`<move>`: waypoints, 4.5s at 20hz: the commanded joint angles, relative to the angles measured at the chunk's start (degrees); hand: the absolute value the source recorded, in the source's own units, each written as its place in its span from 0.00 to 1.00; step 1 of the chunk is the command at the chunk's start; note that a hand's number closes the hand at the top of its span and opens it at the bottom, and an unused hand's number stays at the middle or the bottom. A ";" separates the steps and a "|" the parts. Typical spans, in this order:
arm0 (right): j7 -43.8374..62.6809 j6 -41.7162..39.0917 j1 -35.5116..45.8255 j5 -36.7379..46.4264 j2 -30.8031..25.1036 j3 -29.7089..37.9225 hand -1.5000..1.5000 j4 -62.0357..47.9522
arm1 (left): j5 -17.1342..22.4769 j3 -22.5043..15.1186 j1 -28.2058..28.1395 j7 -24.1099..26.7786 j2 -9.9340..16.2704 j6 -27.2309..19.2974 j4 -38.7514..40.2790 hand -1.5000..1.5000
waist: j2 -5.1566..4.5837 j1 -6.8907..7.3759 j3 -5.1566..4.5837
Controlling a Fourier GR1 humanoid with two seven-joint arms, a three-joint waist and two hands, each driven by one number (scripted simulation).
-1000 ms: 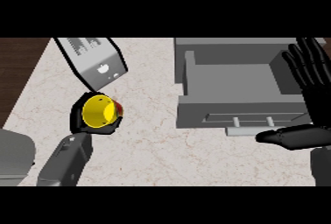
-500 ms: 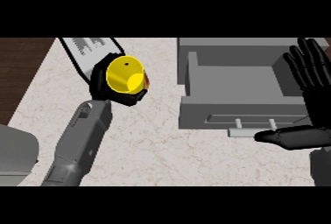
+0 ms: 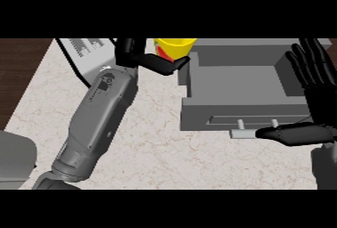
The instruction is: Pick up the cup, place it into the drawer and close the drawer
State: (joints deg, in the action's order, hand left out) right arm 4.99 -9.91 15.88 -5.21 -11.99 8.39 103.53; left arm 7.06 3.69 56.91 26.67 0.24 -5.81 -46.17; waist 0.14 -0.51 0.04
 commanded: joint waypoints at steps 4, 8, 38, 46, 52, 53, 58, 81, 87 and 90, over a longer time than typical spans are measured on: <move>0.00 -0.75 -0.33 -1.21 -0.41 0.77 0.00 0.82 | 2.26 -4.91 12.22 -9.47 -0.23 -9.39 7.58 1.00 | -0.39 -1.18 0.00; 0.63 -1.84 -0.11 -2.04 -0.52 -0.08 0.00 2.16 | 6.38 -10.05 17.22 -11.35 -0.24 -13.72 16.29 1.00 | -0.82 -3.88 0.03; 3.12 -20.24 7.39 -14.64 -0.41 -13.08 1.00 -1.55 | 25.17 -18.63 15.78 -2.38 -0.24 -7.27 22.61 0.00 | -2.61 -10.47 -0.09; 7.43 -26.97 2.89 -1.46 -10.35 -19.77 0.00 -1.57 | 29.11 -18.18 15.23 2.12 -0.24 -11.22 23.69 0.00 | -1.31 -5.33 -0.04; 1.93 -19.84 0.32 17.80 -10.16 -23.58 0.00 -3.29 | 30.81 -18.51 12.75 4.34 -0.24 -9.72 23.23 0.00 | -0.86 -1.93 0.01; 1.25 -17.42 -1.42 19.97 -9.14 -24.18 0.00 -4.41 | 30.14 -16.34 13.01 5.75 -0.14 -8.67 24.12 0.00 | -0.82 -0.91 0.00; -6.86 -13.32 2.82 29.25 -7.42 -27.90 0.00 -22.65 | 31.22 -16.94 9.33 6.19 -0.24 -8.55 21.07 0.00 | -0.78 1.17 0.03; -26.18 2.13 35.98 30.58 -9.17 -10.40 1.00 -75.73 | 31.80 -17.77 -6.83 2.24 9.90 2.25 5.54 0.00 | -2.20 10.04 0.25; -25.19 -0.47 38.47 28.05 -12.11 -7.93 1.00 -75.32 | 31.98 -17.97 -6.49 0.73 10.84 3.38 4.27 0.00 | -2.72 11.44 0.24; -26.42 -1.57 37.52 27.30 -12.93 -7.64 1.00 -74.84 | 31.31 -19.01 -7.90 1.58 10.36 4.16 3.54 0.00 | -2.98 11.72 0.28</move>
State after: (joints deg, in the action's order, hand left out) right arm -25.30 -17.55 44.51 21.84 -19.48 -3.90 31.95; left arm 38.70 -14.66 49.55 28.43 10.32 -2.62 -41.69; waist -1.63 9.23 0.66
